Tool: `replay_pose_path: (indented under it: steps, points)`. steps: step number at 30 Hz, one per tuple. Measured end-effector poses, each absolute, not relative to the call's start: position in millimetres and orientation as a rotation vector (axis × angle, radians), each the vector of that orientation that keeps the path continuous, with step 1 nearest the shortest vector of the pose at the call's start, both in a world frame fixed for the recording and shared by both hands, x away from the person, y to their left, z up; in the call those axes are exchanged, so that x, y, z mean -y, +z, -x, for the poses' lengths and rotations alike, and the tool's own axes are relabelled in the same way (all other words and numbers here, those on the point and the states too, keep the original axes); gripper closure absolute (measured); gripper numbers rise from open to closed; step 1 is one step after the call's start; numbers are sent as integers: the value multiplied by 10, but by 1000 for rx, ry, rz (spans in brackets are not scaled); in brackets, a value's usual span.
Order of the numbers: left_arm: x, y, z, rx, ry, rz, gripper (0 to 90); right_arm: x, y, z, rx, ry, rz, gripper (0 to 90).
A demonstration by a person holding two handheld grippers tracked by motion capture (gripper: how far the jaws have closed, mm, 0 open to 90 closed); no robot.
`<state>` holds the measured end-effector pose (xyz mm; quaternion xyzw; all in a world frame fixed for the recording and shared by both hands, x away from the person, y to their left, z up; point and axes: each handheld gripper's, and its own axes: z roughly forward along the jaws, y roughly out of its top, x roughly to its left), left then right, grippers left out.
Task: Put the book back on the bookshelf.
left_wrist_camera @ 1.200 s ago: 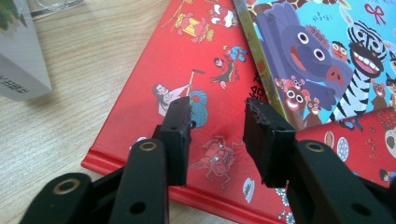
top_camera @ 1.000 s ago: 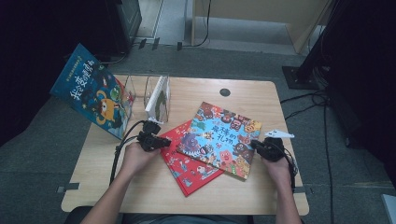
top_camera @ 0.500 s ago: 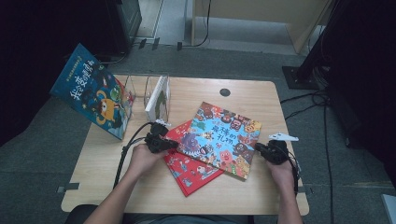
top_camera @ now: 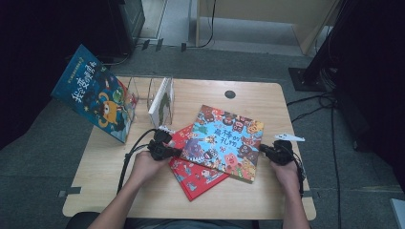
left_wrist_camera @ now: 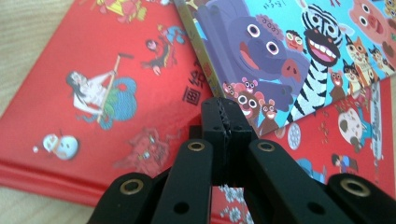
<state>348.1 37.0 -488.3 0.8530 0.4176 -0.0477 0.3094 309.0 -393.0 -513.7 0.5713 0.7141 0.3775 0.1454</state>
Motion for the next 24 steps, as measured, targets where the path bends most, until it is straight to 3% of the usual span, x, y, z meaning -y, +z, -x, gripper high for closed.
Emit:
replay_pose_path:
  steps: [24]
  points:
    - [-490,-4898,-3149,-1139,-206,-2220,900,3691,-5130,-3401,-2091,1030,-1632,900]
